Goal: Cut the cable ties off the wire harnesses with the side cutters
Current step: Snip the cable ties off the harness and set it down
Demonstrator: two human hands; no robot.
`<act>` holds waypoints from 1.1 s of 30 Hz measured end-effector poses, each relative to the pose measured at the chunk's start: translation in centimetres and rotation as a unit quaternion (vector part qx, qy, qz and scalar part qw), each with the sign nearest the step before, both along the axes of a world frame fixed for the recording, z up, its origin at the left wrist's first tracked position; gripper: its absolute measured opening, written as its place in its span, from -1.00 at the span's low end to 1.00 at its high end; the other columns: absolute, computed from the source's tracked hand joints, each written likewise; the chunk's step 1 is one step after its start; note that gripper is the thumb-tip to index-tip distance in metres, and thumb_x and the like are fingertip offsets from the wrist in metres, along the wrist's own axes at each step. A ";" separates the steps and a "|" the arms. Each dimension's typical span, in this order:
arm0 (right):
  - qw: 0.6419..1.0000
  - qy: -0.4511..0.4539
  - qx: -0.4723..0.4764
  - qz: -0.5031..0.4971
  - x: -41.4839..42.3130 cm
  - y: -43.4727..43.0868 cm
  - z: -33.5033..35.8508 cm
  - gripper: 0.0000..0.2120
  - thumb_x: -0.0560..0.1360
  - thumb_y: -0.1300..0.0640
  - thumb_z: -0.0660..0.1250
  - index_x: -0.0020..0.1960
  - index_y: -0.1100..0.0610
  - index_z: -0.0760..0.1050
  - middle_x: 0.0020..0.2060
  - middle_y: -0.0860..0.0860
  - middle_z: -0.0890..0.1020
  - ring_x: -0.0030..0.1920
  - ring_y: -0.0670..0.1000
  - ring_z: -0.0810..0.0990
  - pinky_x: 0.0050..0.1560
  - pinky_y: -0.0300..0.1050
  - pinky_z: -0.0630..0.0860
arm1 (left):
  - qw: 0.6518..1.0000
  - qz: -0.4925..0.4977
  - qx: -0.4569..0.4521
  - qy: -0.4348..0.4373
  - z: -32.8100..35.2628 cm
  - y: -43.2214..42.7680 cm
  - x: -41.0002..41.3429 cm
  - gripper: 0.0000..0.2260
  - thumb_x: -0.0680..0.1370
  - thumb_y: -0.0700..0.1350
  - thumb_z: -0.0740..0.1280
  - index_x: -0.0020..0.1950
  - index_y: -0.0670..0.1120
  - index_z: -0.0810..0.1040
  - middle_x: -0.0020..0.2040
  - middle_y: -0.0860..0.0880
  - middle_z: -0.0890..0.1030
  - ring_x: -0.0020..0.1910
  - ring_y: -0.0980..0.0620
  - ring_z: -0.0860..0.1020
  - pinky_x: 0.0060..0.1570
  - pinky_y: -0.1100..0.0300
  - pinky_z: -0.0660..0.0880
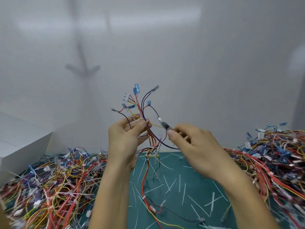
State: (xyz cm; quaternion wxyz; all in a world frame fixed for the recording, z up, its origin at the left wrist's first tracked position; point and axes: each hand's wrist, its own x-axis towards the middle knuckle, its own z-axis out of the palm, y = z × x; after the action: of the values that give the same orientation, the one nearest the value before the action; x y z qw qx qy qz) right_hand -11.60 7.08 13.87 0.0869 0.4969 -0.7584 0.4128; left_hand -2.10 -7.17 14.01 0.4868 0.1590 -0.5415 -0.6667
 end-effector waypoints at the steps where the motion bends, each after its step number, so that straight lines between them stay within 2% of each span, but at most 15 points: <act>1: 1.000 -0.003 0.015 0.002 0.2 -0.3 -0.2 -0.67 0.58 -0.21 0.12 -0.19 -0.03 0.46 -0.29 -0.06 0.54 -0.27 -0.07 0.46 -0.19 -0.14 0.40 | 1.000 -0.004 -0.010 -0.001 0.0 0.2 0.0 -0.90 0.55 -0.36 0.34 0.01 -0.21 0.59 -0.19 -0.10 0.73 -0.18 -0.01 0.71 -0.24 0.21 0.65; 4: 0.999 -0.020 0.037 -0.002 0.4 -0.9 -0.8 -0.65 0.61 -0.20 0.10 -0.16 0.01 0.46 -0.33 -0.05 0.50 -0.30 -0.06 0.41 -0.25 -0.17 0.35 | 0.999 -0.018 -0.031 0.000 0.1 0.6 -0.1 -0.89 0.55 -0.36 0.34 -0.02 -0.18 0.59 -0.19 -0.09 0.73 -0.18 -0.02 0.71 -0.29 0.26 0.60; 7: 0.998 -0.050 0.030 -0.008 0.3 -1.2 -0.8 -0.63 0.61 -0.18 0.08 -0.10 0.04 0.51 -0.30 0.00 0.55 -0.29 -0.04 0.41 -0.29 -0.16 0.31 | 0.999 -0.020 -0.047 -0.002 0.1 0.9 -0.3 -0.88 0.55 -0.36 0.33 0.03 -0.19 0.57 -0.20 -0.08 0.73 -0.19 -0.02 0.72 -0.28 0.25 0.60; 14: 0.997 -0.071 0.031 -0.005 0.2 -1.2 -0.8 -0.59 0.62 -0.17 0.07 -0.11 0.09 0.52 -0.26 0.09 0.57 -0.35 -0.06 0.38 -0.33 -0.10 0.29 | 0.998 -0.012 -0.060 -0.001 0.0 0.9 -0.5 -0.84 0.55 -0.36 0.34 0.11 -0.20 0.55 -0.22 -0.07 0.73 -0.20 0.01 0.72 -0.30 0.26 0.58; 18: 0.997 -0.071 0.033 -0.003 0.2 -1.2 -0.7 -0.59 0.61 -0.19 0.07 -0.12 0.08 0.52 -0.36 0.02 0.50 -0.39 -0.10 0.34 -0.36 -0.15 0.26 | 0.997 -0.020 -0.069 -0.009 0.0 0.7 -0.2 -0.84 0.56 -0.35 0.33 0.11 -0.19 0.55 -0.20 -0.08 0.73 -0.18 0.01 0.72 -0.27 0.25 0.60; 25: 0.996 -0.077 0.049 -0.017 0.4 -1.1 -0.7 -0.57 0.61 -0.21 0.05 -0.10 0.05 0.53 -0.26 0.04 0.61 -0.33 -0.05 0.44 -0.32 -0.12 0.32 | 0.996 -0.028 -0.086 -0.024 0.0 0.5 -0.1 -0.84 0.57 -0.34 0.33 0.12 -0.17 0.54 -0.19 -0.07 0.73 -0.17 0.01 0.72 -0.27 0.27 0.60; 31: 0.995 -0.069 0.060 -0.030 0.7 -0.8 -0.4 -0.57 0.63 -0.19 0.04 -0.12 0.07 0.52 -0.39 -0.04 0.49 -0.36 -0.08 0.40 -0.32 -0.14 0.32 | 0.993 -0.023 -0.110 -0.025 0.0 0.6 0.0 -0.81 0.57 -0.33 0.34 0.15 -0.15 0.55 -0.16 -0.09 0.73 -0.15 0.00 0.72 -0.24 0.25 0.61; 33: 0.995 -0.068 0.067 -0.030 0.7 -0.7 -0.4 -0.58 0.64 -0.18 0.04 -0.10 0.07 0.52 -0.35 -0.04 0.53 -0.32 -0.05 0.45 -0.31 -0.12 0.33 | 0.993 -0.024 -0.112 -0.024 0.0 0.7 0.0 -0.80 0.57 -0.34 0.33 0.15 -0.15 0.55 -0.16 -0.08 0.73 -0.15 0.01 0.72 -0.24 0.26 0.60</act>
State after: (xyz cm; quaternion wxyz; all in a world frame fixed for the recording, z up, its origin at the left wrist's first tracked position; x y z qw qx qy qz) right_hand -10.92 6.40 13.52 0.0137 0.4489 -0.8034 0.3909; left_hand -2.12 -6.49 14.01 0.4723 0.1066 -0.6284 -0.6089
